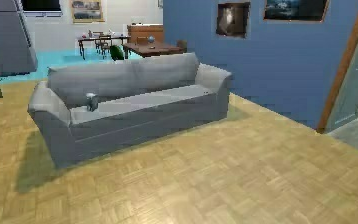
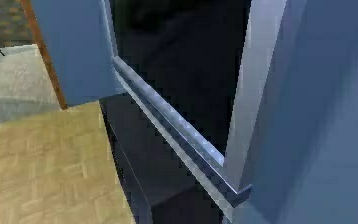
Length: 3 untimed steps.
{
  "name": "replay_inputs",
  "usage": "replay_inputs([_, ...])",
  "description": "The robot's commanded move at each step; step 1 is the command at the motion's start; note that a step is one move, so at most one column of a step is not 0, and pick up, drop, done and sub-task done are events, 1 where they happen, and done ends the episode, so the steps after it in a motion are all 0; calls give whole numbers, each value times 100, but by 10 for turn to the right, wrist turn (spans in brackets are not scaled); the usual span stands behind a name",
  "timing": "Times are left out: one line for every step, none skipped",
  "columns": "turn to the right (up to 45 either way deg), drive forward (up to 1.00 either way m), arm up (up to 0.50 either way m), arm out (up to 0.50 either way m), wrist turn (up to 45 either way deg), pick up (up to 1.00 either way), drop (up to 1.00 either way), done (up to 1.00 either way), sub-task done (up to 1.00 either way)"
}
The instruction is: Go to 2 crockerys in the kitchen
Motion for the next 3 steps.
replay_inputs([-450, 0, 0, 0, 0, 0, 0, 0, 0])
replay_inputs([-60, 0, 0, 0, 0, 0, 0, 0, 0])
replay_inputs([0, 100, 0, 0, 0, 0, 0, 0, 0])
